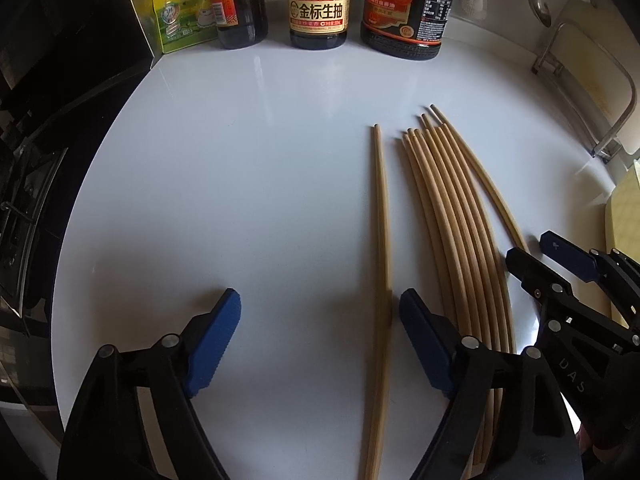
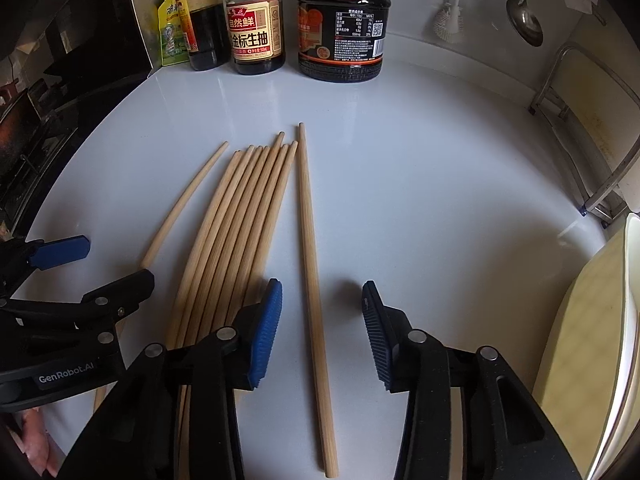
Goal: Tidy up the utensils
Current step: 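Close the left tool on one chopstick while the right tool grasps another chopstick, then carry the held chopsticks with both tools over the white basin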
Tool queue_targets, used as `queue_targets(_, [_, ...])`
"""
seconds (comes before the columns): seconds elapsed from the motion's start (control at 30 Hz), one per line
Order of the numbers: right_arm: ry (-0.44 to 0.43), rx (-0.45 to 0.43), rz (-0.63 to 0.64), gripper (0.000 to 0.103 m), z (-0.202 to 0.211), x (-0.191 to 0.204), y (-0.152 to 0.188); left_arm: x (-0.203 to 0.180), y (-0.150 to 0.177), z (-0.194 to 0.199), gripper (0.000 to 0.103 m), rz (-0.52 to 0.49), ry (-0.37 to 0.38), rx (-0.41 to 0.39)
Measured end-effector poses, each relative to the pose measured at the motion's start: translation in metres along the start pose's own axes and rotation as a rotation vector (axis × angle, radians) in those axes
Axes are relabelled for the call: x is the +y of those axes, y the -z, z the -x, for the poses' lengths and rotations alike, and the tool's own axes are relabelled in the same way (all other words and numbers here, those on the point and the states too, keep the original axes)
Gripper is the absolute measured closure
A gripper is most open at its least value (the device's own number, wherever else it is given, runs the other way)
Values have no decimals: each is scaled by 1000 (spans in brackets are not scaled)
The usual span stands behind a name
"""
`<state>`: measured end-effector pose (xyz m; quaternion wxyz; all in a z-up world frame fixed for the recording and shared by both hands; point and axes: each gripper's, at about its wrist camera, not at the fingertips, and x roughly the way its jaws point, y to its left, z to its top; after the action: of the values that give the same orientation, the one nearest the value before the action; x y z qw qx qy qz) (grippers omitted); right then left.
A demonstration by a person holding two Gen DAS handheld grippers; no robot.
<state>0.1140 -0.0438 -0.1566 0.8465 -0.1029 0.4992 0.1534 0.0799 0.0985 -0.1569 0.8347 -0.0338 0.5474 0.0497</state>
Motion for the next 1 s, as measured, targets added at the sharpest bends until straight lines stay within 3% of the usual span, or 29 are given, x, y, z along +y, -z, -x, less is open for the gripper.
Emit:
queue_targets(0.03, [-4, 1, 7, 72, 0, 1, 0, -3, 0, 2, 38, -9, 4, -5])
queue_targets(0.1, [-7, 5, 18, 90, 1, 5, 0, -6, 0, 5, 57, -23, 12, -13])
queue_targets(0.13, [-5, 6, 26, 95, 2, 7, 1, -8, 0, 6, 73, -29, 20, -14])
queue_targets(0.2, [5, 8, 35, 97, 2, 8, 1, -11, 0, 7, 95, -47, 35, -10])
queue_targets(0.5, [-44, 3, -67, 97, 15, -4, 4, -3, -2, 14, 96, -33, 92, 15])
queue_targets(0.73, [-106, -44, -147, 97, 58, -6, 4, -4, -10, 47, 96, -57, 142, -5])
queue_targets(1.0, [-66, -134, -283, 97, 129, -49, 20, -51, -34, 94, 96, -165, 240, -71])
